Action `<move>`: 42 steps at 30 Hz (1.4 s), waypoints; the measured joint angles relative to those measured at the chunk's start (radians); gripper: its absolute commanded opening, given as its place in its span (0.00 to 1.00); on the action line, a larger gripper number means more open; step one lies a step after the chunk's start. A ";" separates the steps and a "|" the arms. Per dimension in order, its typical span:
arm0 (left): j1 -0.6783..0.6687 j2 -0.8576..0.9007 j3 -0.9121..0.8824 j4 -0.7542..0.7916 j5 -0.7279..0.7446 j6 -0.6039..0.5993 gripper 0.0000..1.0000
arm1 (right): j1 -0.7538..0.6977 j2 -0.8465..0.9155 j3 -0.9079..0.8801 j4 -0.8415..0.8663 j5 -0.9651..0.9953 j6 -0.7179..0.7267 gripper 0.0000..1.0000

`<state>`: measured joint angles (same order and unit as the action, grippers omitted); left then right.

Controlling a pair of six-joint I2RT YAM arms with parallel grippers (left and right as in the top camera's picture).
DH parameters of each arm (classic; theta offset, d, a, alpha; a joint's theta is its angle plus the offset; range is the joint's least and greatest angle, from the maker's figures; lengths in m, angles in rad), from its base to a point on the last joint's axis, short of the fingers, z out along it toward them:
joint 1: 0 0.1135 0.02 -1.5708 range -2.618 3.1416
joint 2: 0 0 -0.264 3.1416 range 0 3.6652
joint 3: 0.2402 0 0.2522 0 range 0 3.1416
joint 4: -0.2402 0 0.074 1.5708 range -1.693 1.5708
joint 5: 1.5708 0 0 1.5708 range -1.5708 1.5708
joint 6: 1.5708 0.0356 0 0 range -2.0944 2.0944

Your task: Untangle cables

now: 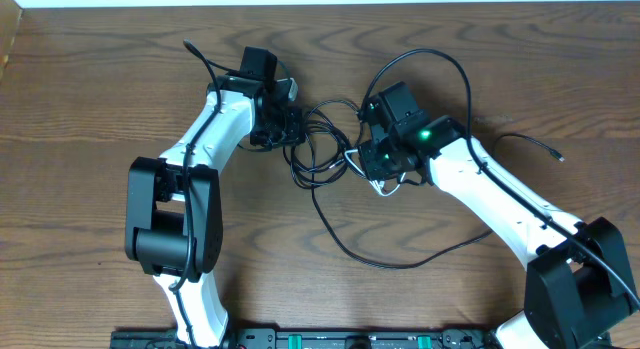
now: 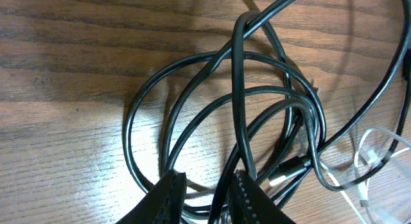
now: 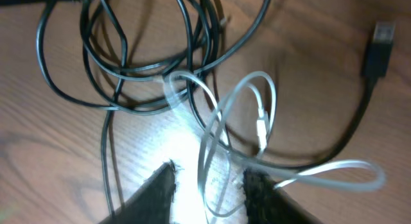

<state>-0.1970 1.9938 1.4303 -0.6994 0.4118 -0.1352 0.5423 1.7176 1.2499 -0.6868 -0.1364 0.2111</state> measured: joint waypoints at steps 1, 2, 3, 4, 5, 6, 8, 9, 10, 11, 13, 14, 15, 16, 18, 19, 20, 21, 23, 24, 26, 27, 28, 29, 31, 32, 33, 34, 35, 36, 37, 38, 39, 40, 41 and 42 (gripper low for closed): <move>0.000 0.000 0.000 0.000 0.000 0.000 0.27 | 0.000 0.000 0.000 -0.001 0.004 -0.013 0.59; 0.000 0.000 0.000 0.000 0.000 0.000 0.27 | 0.000 0.000 0.000 -0.001 0.007 -0.022 0.66; 0.000 0.000 0.000 0.000 0.000 0.000 0.27 | 0.000 0.000 0.000 -0.002 0.009 -0.029 0.69; 0.000 0.000 0.000 0.000 0.000 0.000 0.27 | 0.000 0.000 0.000 0.000 0.012 -0.038 0.71; 0.000 0.000 0.000 0.000 0.000 0.000 0.27 | 0.001 0.000 0.000 -0.001 0.015 -0.041 0.73; 0.000 0.000 0.000 0.000 0.000 0.000 0.27 | 0.000 0.000 0.000 -0.002 0.018 -0.044 0.73; 0.000 0.000 0.000 0.000 0.000 0.000 0.27 | 0.000 0.000 0.000 -0.001 0.022 -0.048 0.76; 0.000 0.000 0.000 0.000 0.000 0.000 0.27 | 0.000 0.000 0.000 -0.004 0.022 -0.051 0.76; 0.000 0.000 0.000 0.000 0.000 0.000 0.27 | 0.000 0.000 0.000 -0.005 0.023 -0.053 0.76; 0.000 0.000 0.000 0.000 0.000 0.000 0.27 | 0.000 0.000 0.000 -0.008 0.023 -0.052 0.76; 0.000 0.000 0.000 0.000 0.000 0.000 0.27 | 0.000 0.000 0.000 -0.008 0.025 -0.051 0.75; 0.000 0.000 0.000 0.000 0.000 0.000 0.27 | 0.000 0.000 -0.002 -0.008 0.025 -0.045 0.73; 0.000 0.000 0.000 0.000 0.000 0.000 0.27 | 0.000 0.000 -0.004 -0.008 0.025 -0.036 0.71; 0.000 0.000 0.000 0.000 0.000 0.000 0.27 | 0.000 0.000 -0.008 -0.004 0.025 -0.029 0.69; 0.000 0.000 0.000 0.000 0.000 0.000 0.27 | 0.000 0.002 -0.018 0.001 0.026 -0.014 0.68; 0.000 0.000 0.000 0.000 0.000 0.000 0.27 | 0.000 0.006 -0.024 0.004 0.026 -0.008 0.67; 0.000 0.000 0.000 0.000 0.000 0.000 0.27 | 0.000 0.012 -0.027 0.006 0.026 -0.006 0.67; 0.000 0.000 0.000 0.000 0.000 0.000 0.27 | 0.000 0.023 -0.031 0.011 0.028 -0.002 0.67; 0.000 0.000 0.000 0.000 0.000 0.000 0.27 | 0.000 0.048 -0.035 0.022 0.031 0.001 0.67; 0.000 0.000 0.000 0.000 0.000 0.000 0.27 | 0.000 0.061 -0.036 0.028 0.035 0.002 0.68; 0.000 0.000 0.000 0.000 0.000 0.000 0.27 | 0.000 0.078 -0.041 0.037 0.053 0.005 0.71; 0.000 0.000 0.000 0.000 0.000 0.000 0.27 | 0.000 0.081 -0.043 0.039 0.064 0.006 0.72; 0.000 0.000 0.000 0.000 0.000 0.000 0.27 | 0.000 0.081 -0.044 0.041 0.075 0.007 0.73; 0.000 0.000 0.000 0.000 0.000 0.000 0.27 | 0.000 0.081 -0.044 0.045 0.085 0.006 0.73; 0.000 0.000 0.000 0.000 0.000 0.000 0.27 | 0.000 0.080 -0.041 0.044 0.094 -0.004 0.76; 0.000 0.000 0.000 0.000 0.000 0.000 0.27 | 0.000 0.080 -0.040 0.043 0.098 -0.011 0.77; 0.000 0.000 0.000 0.000 0.000 0.000 0.27 | 0.000 0.080 -0.039 0.041 0.103 -0.022 0.78; 0.000 0.000 0.000 0.000 0.000 0.000 0.27 | 0.000 0.078 -0.039 0.040 0.106 -0.032 0.79; 0.000 0.000 0.000 0.000 0.000 0.000 0.27 | 0.000 0.074 -0.039 0.036 0.108 -0.045 0.80; 0.000 0.000 0.000 0.000 0.000 0.000 0.27 | 0.000 0.071 -0.039 0.031 0.110 -0.060 0.83; 0.000 0.000 0.000 0.000 0.000 0.000 0.27 | 0.000 0.066 -0.038 0.027 0.111 -0.077 0.89; 0.000 0.000 0.000 0.000 0.000 0.000 0.27 | 0.000 0.058 -0.038 0.024 0.112 -0.109 0.93; 0.000 0.000 0.000 0.000 0.000 0.000 0.27 | 0.000 0.053 -0.037 0.022 0.114 -0.137 0.98; 0.000 0.000 0.000 0.000 0.000 0.000 0.27 | 0.000 0.050 -0.036 0.020 0.117 -0.156 0.99; 0.000 0.000 0.000 0.000 0.000 0.000 0.27 | 0.000 0.048 -0.035 0.018 0.122 -0.178 0.99; 0.000 0.000 0.000 0.000 0.000 0.000 0.27 | 0.000 0.044 -0.035 0.017 0.131 -0.197 0.99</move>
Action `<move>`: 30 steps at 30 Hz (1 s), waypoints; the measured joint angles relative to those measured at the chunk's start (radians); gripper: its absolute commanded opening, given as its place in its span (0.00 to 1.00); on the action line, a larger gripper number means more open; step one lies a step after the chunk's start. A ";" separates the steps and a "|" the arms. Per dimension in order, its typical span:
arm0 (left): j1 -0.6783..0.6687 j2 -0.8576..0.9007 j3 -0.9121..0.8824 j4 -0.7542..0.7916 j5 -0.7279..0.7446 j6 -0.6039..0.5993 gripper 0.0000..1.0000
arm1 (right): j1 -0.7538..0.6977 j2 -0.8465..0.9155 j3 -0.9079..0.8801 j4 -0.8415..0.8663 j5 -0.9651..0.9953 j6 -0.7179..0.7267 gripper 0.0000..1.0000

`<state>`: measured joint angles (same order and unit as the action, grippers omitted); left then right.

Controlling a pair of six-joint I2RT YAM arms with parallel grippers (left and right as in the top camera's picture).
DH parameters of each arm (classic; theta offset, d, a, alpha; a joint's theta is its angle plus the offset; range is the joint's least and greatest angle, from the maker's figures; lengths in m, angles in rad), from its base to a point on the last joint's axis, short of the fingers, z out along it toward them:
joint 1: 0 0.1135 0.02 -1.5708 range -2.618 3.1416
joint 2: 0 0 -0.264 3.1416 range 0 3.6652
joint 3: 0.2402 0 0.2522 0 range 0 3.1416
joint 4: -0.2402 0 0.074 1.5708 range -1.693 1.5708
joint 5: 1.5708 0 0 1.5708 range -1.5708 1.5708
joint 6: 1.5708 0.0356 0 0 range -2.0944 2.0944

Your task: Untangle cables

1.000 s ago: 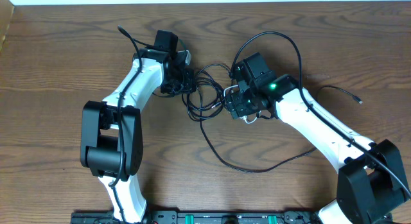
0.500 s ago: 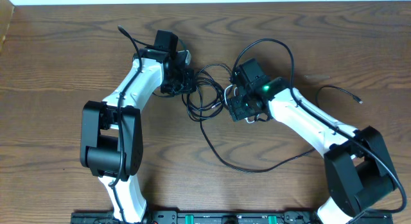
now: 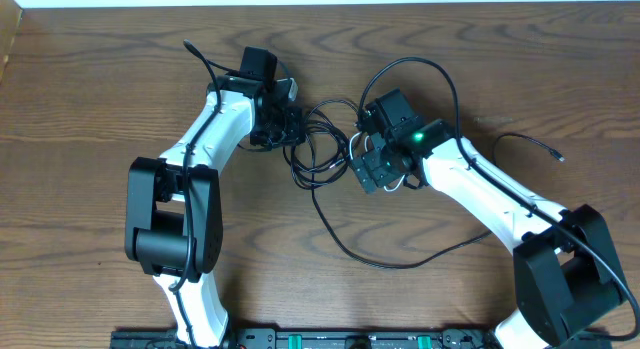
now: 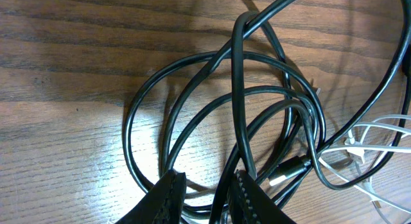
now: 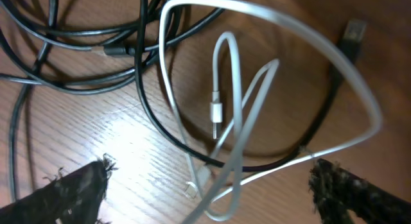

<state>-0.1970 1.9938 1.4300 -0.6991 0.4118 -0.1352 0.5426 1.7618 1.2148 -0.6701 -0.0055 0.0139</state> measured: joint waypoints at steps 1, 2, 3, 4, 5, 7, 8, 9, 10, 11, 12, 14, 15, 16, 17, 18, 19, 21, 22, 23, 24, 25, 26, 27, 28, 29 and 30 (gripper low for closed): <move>0.000 0.000 0.000 0.000 0.000 0.000 0.27 | 0.000 -0.005 0.000 0.000 0.015 -0.021 0.99; 0.000 0.000 0.000 0.000 0.000 0.000 0.27 | 0.000 -0.009 0.000 0.000 0.028 -0.032 0.99; 0.000 0.000 0.000 0.000 0.000 0.000 0.27 | 0.000 -0.015 0.000 0.000 0.048 -0.047 0.99; 0.000 0.000 0.000 0.000 0.000 0.000 0.27 | 0.000 -0.023 0.000 0.000 0.073 -0.061 0.99; 0.000 0.000 0.000 0.000 0.000 0.000 0.27 | 0.000 -0.033 0.000 0.001 0.098 -0.073 0.99; 0.000 0.000 0.000 0.000 0.000 0.000 0.27 | 0.000 -0.054 0.000 0.004 0.145 -0.105 0.99; 0.000 0.000 0.000 0.000 0.000 0.000 0.27 | 0.000 -0.066 0.001 0.006 0.166 -0.137 0.99; 0.000 0.000 0.000 0.000 0.000 0.000 0.27 | 0.000 -0.071 0.002 0.007 0.175 -0.152 0.99; 0.000 0.000 0.000 0.000 0.000 0.000 0.27 | -0.001 -0.075 0.002 0.009 0.184 -0.175 0.99; 0.000 0.000 0.000 0.000 0.000 0.000 0.27 | -0.004 -0.077 0.003 0.010 0.188 -0.198 0.99; 0.000 0.000 0.000 0.000 0.000 0.000 0.27 | -0.006 -0.078 0.003 0.013 0.187 -0.213 0.99; 0.000 0.000 0.000 0.000 0.000 0.000 0.27 | -0.018 -0.078 0.003 0.020 0.170 -0.253 0.99; 0.000 0.000 0.000 0.000 0.000 0.000 0.27 | -0.026 -0.078 0.003 0.024 0.152 -0.269 0.99; 0.000 0.000 0.000 0.000 0.000 0.000 0.27 | -0.037 -0.077 0.003 0.035 0.132 -0.286 0.99; 0.000 0.000 0.000 0.000 0.000 0.000 0.27 | -0.047 -0.077 0.003 0.045 0.113 -0.296 0.99; 0.000 0.000 0.000 0.000 0.000 0.000 0.27 | -0.055 -0.076 0.003 0.051 0.102 -0.304 0.99; 0.000 0.000 0.000 0.000 0.000 0.000 0.27 | -0.065 -0.074 0.003 0.061 0.086 -0.312 0.99; 0.000 0.000 0.000 0.000 0.000 0.000 0.27 | -0.087 -0.069 0.003 0.075 0.048 -0.327 0.99; 0.000 0.000 0.000 0.000 0.000 0.000 0.27 | -0.100 -0.068 0.003 0.079 0.016 -0.338 0.99; 0.000 0.000 0.000 0.000 0.000 0.000 0.27 | -0.113 -0.067 0.003 0.083 -0.014 -0.347 0.99; 0.000 0.000 0.000 0.000 0.000 0.000 0.27 | -0.125 -0.067 0.003 0.087 -0.043 -0.355 0.99; 0.000 0.000 0.000 0.000 0.000 0.000 0.27 | -0.136 -0.067 0.003 0.092 -0.066 -0.362 0.99; 0.000 0.000 0.000 0.000 0.000 0.000 0.27 | -0.145 -0.067 0.003 0.096 -0.087 -0.366 0.99; 0.000 0.000 0.000 0.000 0.000 0.000 0.27 | -0.151 -0.067 0.003 0.097 -0.100 -0.369 0.99; 0.000 0.000 0.000 0.000 0.000 0.000 0.27 | -0.158 -0.067 0.003 0.099 -0.115 -0.373 0.99; 0.000 0.000 0.000 0.000 0.000 0.000 0.27 | -0.161 -0.067 0.003 0.102 -0.126 -0.375 0.99; 0.000 0.000 0.000 0.000 0.000 0.000 0.27 | -0.164 -0.066 0.003 0.106 -0.135 -0.377 0.99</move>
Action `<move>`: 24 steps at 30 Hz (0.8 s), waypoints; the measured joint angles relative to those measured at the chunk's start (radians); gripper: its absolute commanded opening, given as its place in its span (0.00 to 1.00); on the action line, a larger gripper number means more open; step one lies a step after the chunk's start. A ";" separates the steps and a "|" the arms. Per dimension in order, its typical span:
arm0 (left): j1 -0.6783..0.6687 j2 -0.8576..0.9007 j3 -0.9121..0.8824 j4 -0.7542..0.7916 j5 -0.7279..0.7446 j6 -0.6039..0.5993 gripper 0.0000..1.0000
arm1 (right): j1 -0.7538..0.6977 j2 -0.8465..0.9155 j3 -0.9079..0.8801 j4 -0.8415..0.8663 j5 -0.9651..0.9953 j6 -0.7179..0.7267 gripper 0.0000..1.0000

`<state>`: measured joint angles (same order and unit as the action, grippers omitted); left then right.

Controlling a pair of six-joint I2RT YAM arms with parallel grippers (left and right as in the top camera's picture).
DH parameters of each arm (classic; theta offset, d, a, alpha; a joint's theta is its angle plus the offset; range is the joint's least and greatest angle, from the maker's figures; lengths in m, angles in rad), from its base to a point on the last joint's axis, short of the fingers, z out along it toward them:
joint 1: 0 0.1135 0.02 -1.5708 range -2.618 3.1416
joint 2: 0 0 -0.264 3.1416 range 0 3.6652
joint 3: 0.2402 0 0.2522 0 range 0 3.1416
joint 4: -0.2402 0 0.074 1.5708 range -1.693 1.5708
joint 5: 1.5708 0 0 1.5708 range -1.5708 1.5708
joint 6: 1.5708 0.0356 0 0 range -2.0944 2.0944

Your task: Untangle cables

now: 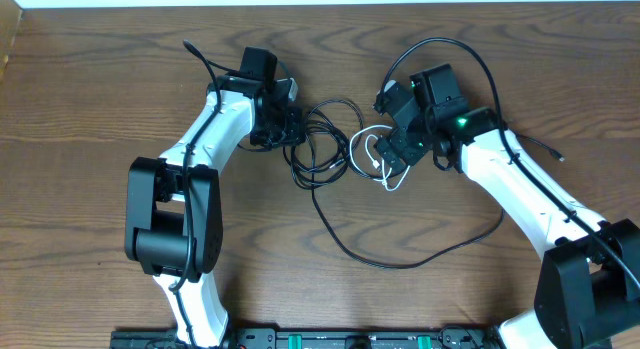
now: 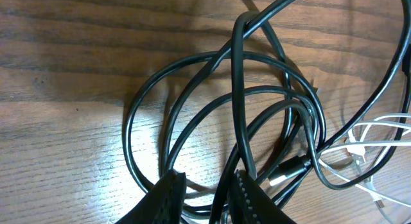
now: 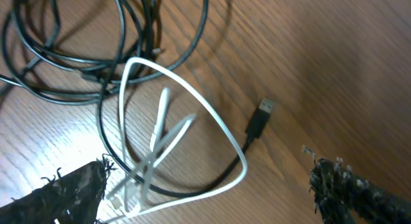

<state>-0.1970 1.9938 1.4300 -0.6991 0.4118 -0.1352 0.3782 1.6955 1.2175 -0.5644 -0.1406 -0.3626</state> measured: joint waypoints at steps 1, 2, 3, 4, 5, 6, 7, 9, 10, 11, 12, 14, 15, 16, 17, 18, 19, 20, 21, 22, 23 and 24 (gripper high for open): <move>0.000 0.000 0.000 0.000 0.000 0.000 0.27 | -0.001 0.002 0.000 0.004 -0.008 -0.001 0.99; 0.000 0.000 0.000 0.000 0.000 0.000 0.27 | -0.002 0.006 0.001 0.010 -0.016 -0.003 0.99; 0.000 0.000 0.000 0.000 0.000 0.000 0.27 | -0.002 0.014 0.001 0.016 -0.023 -0.005 0.99; 0.000 0.000 0.000 0.000 0.000 0.000 0.27 | -0.002 0.032 0.001 0.030 -0.030 -0.007 0.99; 0.000 0.000 0.000 0.000 0.000 0.000 0.27 | -0.002 0.046 0.001 0.041 -0.037 -0.008 0.99; 0.000 0.000 0.000 0.000 0.000 0.000 0.27 | -0.002 0.064 0.001 0.055 -0.047 -0.008 0.99; 0.000 0.000 0.000 0.000 0.000 0.000 0.27 | -0.002 0.080 0.001 0.068 -0.055 -0.008 0.99; 0.000 0.000 0.000 0.000 0.000 0.000 0.27 | -0.002 0.112 0.001 0.086 -0.069 -0.009 0.99; 0.000 0.000 0.000 0.000 0.000 0.000 0.27 | -0.002 0.126 0.001 0.098 -0.073 -0.010 0.91; 0.000 0.000 0.000 0.000 0.000 0.000 0.27 | -0.002 0.152 0.001 0.113 -0.079 -0.011 0.83; 0.000 0.000 0.000 0.000 0.000 0.000 0.27 | -0.002 0.169 0.001 0.117 -0.084 -0.014 0.75; 0.000 0.000 0.000 0.000 0.000 0.000 0.27 | -0.002 0.185 0.001 0.119 -0.089 -0.011 0.53; 0.000 0.000 0.000 0.000 0.000 0.000 0.27 | -0.002 0.190 0.001 0.119 -0.089 -0.012 0.37; 0.000 0.000 0.000 0.000 0.000 0.000 0.27 | -0.002 0.193 0.001 0.120 -0.090 -0.013 0.27; 0.000 0.000 0.000 0.000 0.000 0.000 0.27 | -0.002 0.193 0.001 0.120 -0.092 -0.016 0.13; 0.000 0.000 0.000 0.000 0.000 0.000 0.27 | -0.002 0.193 0.001 0.120 -0.093 -0.013 0.02; 0.000 0.000 0.000 0.000 0.000 0.000 0.27 | -0.002 0.193 0.001 0.121 -0.094 -0.008 0.01; 0.000 0.000 0.000 0.000 0.000 0.000 0.27 | -0.002 0.193 0.001 0.121 -0.094 0.000 0.01; 0.000 0.000 0.000 0.000 0.000 0.000 0.27 | -0.002 0.193 0.001 0.119 -0.095 0.006 0.01; 0.000 0.000 0.000 0.000 0.000 0.000 0.27 | -0.002 0.192 0.001 0.118 -0.095 0.014 0.01; 0.000 0.000 0.000 0.000 0.000 0.000 0.27 | -0.002 0.191 0.001 0.117 -0.095 0.019 0.01; 0.000 0.000 0.000 0.000 0.000 0.000 0.27 | -0.002 0.188 0.001 0.114 -0.097 0.024 0.01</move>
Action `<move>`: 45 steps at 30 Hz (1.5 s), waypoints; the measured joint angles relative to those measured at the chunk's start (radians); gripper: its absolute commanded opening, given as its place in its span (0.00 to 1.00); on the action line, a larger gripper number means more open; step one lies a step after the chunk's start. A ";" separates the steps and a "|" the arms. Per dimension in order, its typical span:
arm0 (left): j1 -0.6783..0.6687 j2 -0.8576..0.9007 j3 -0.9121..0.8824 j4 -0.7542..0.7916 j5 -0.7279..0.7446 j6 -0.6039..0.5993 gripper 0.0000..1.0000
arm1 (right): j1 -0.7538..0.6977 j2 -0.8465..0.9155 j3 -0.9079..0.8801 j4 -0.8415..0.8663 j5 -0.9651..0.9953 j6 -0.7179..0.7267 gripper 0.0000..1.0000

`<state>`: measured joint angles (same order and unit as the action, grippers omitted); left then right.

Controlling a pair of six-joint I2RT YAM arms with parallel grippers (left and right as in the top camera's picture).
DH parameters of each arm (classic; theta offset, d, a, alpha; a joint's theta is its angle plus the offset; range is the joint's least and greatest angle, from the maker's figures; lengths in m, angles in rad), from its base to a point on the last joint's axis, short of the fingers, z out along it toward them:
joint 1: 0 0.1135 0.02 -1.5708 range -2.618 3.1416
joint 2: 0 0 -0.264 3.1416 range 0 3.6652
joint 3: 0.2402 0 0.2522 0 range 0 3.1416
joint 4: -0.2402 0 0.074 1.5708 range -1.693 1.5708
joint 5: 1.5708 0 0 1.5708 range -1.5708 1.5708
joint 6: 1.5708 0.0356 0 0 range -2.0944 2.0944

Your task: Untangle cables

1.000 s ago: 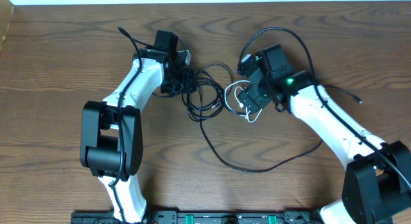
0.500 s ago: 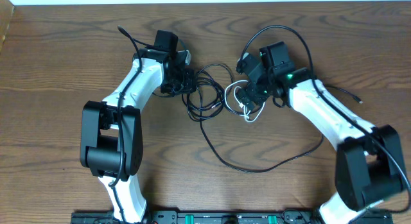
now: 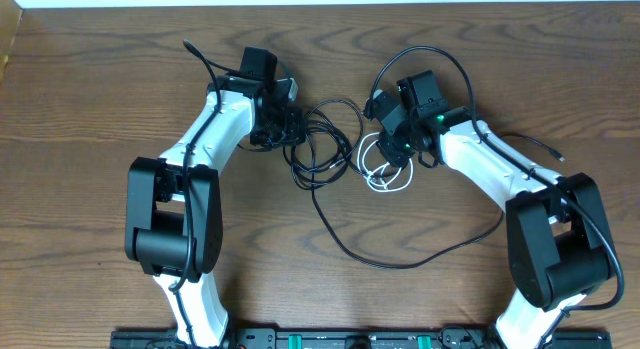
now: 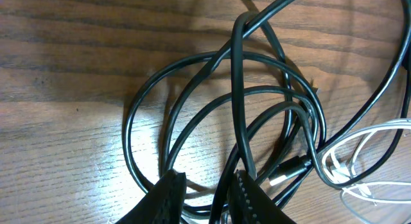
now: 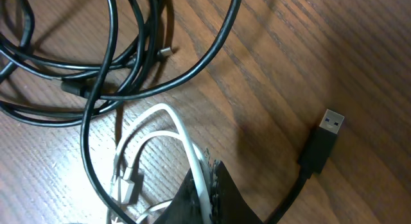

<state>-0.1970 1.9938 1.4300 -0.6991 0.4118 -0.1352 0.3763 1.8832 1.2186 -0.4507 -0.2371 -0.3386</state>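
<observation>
A tangle of black cable (image 3: 325,139) lies at the middle of the wooden table, its loops filling the left wrist view (image 4: 234,89). My left gripper (image 3: 285,127) sits on the tangle's left side, fingers closed around a black strand (image 4: 205,178). A thin white cable (image 3: 378,174) is bunched just right of the tangle. My right gripper (image 3: 393,144) is shut on a strand of that white cable (image 5: 173,118), pinched at the fingertips (image 5: 207,169). Black loops (image 5: 103,63) lie beyond it.
A black USB plug (image 5: 323,139) lies just right of the right fingers. One long black loop (image 3: 400,261) sweeps toward the table's front. A loose cable end (image 3: 552,151) lies at the far right. A black rail (image 3: 300,339) runs along the front edge.
My right gripper, wide open 0.8 s ago, has shifted a little left and down and is now shut on the white cable. The white loops are more bunched. The left gripper has not moved.
The left gripper stayed on the black tangle throughout. My right gripper first stood with narrow jaws around the white cable, then stood wide open over it, then open farther right with the white loop spread out, and now pinches a white strand.
</observation>
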 measured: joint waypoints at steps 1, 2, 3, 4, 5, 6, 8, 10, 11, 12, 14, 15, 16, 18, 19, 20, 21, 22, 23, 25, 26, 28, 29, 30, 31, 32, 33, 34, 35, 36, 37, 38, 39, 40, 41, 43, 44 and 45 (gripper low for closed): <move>0.000 0.000 0.000 0.000 0.000 0.000 0.27 | 0.000 -0.002 0.000 -0.001 -0.002 0.002 0.01; 0.000 0.000 0.000 0.000 0.000 0.000 0.27 | 0.000 -0.011 0.000 -0.003 -0.009 0.007 0.01; 0.000 0.000 0.000 0.000 0.000 0.000 0.27 | 0.000 -0.022 0.000 -0.005 -0.020 0.010 0.01; 0.000 0.000 0.000 0.000 0.000 0.000 0.27 | 0.000 -0.037 0.000 -0.006 -0.028 0.013 0.01; 0.000 0.000 0.000 0.000 0.000 0.000 0.27 | 0.000 -0.079 0.000 -0.007 -0.047 0.017 0.01; 0.000 0.000 0.000 0.000 0.000 0.000 0.27 | 0.000 -0.118 0.000 -0.007 -0.058 0.023 0.01; 0.000 0.000 0.000 0.000 0.000 0.000 0.27 | 0.000 -0.201 0.000 -0.007 -0.066 0.035 0.01; 0.000 0.000 0.000 0.000 0.000 0.000 0.27 | 0.000 -0.279 0.000 -0.006 -0.069 0.040 0.01; 0.000 0.000 0.000 0.000 0.000 0.000 0.27 | 0.000 -0.330 0.000 -0.005 -0.072 0.043 0.01; 0.000 0.000 0.000 0.000 0.000 0.000 0.27 | 0.000 -0.371 0.000 -0.004 -0.075 0.043 0.01; 0.000 0.000 0.000 0.000 0.000 0.000 0.27 | 0.000 -0.447 0.000 -0.001 -0.080 0.044 0.01; 0.000 0.000 0.000 0.000 0.000 0.000 0.27 | 0.000 -0.488 0.000 -0.001 -0.082 0.044 0.01; 0.000 0.000 0.000 0.000 0.000 0.000 0.27 | 0.000 -0.517 0.000 -0.001 -0.082 0.044 0.01; 0.000 0.000 0.000 0.000 0.000 0.000 0.27 | 0.000 -0.583 0.000 -0.001 -0.071 0.044 0.01; 0.000 0.000 0.000 0.000 0.000 0.000 0.27 | 0.000 -0.607 0.000 -0.002 -0.061 0.044 0.01; 0.000 0.000 0.000 0.000 0.000 0.000 0.27 | 0.000 -0.637 0.000 -0.001 -0.048 0.044 0.01; 0.000 0.000 0.000 0.000 0.000 0.000 0.27 | 0.000 -0.664 0.000 -0.001 -0.029 0.047 0.01; 0.000 0.000 0.000 0.000 0.000 0.000 0.27 | 0.000 -0.682 0.000 -0.001 -0.011 0.049 0.01; 0.000 0.000 0.000 0.000 0.000 0.000 0.27 | 0.000 -0.712 0.000 -0.001 0.025 0.058 0.01; 0.000 0.000 0.000 0.000 0.000 0.000 0.27 | 0.000 -0.751 0.000 0.003 0.082 0.069 0.01; 0.000 0.000 0.000 0.000 0.000 0.000 0.27 | 0.000 -0.771 0.000 0.010 0.121 0.074 0.01; 0.000 0.000 0.000 0.000 -0.007 0.000 0.26 | 0.000 -0.811 0.000 0.047 0.222 0.085 0.01; 0.000 0.000 0.000 0.000 -0.014 0.000 0.24 | 0.000 -0.818 0.000 0.058 0.249 0.086 0.01; 0.000 0.000 0.000 0.000 -0.023 -0.001 0.22 | 0.000 -0.831 0.000 0.082 0.298 0.090 0.01; 0.000 0.000 0.000 0.000 -0.027 -0.002 0.20 | 0.000 -0.842 0.000 0.104 0.343 0.093 0.01; 0.000 0.000 0.000 0.000 -0.031 -0.003 0.19 | 0.000 -0.852 0.001 0.128 0.388 0.094 0.01; 0.000 0.000 0.000 0.000 -0.036 -0.003 0.13 | 0.000 -0.860 0.001 0.153 0.437 0.097 0.01; 0.000 0.000 0.000 0.000 -0.039 -0.004 0.12 | 0.000 -0.872 0.002 0.190 0.503 0.098 0.01; 0.000 0.000 0.000 0.000 -0.045 -0.006 0.12 | 0.000 -0.878 0.002 0.209 0.534 0.098 0.01; 0.000 0.000 0.000 0.000 -0.046 -0.003 0.11 | 0.000 -0.887 0.002 0.248 0.591 0.098 0.01; 0.000 0.000 0.000 0.000 -0.049 -0.003 0.12 | 0.000 -0.892 0.003 0.294 0.647 0.096 0.01; 0.000 0.000 0.000 0.001 -0.049 -0.003 0.12 | 0.000 -0.897 0.005 0.326 0.688 0.094 0.01; 0.000 0.000 0.000 0.002 -0.052 -0.003 0.11 | -0.003 -0.901 0.006 0.375 0.742 0.083 0.01; 0.000 0.000 0.000 0.002 -0.052 -0.003 0.12 | -0.006 -0.906 0.007 0.404 0.791 0.073 0.01; 0.000 0.000 0.000 0.003 -0.052 -0.003 0.12 | -0.008 -0.910 0.008 0.423 0.825 0.064 0.01; 0.000 0.000 0.000 0.004 -0.052 -0.003 0.12 | -0.015 -0.911 0.009 0.440 0.859 0.053 0.01; 0.000 0.000 0.000 0.004 -0.052 -0.003 0.12 | -0.021 -0.912 0.009 0.436 0.890 0.046 0.01; 0.000 0.000 0.000 0.004 -0.052 -0.003 0.12 | -0.028 -0.911 0.009 0.424 0.901 0.040 0.01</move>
<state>-0.1970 1.9938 1.4300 -0.6952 0.3599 -0.1383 0.3481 0.9718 1.2278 -0.0269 0.6643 -0.2985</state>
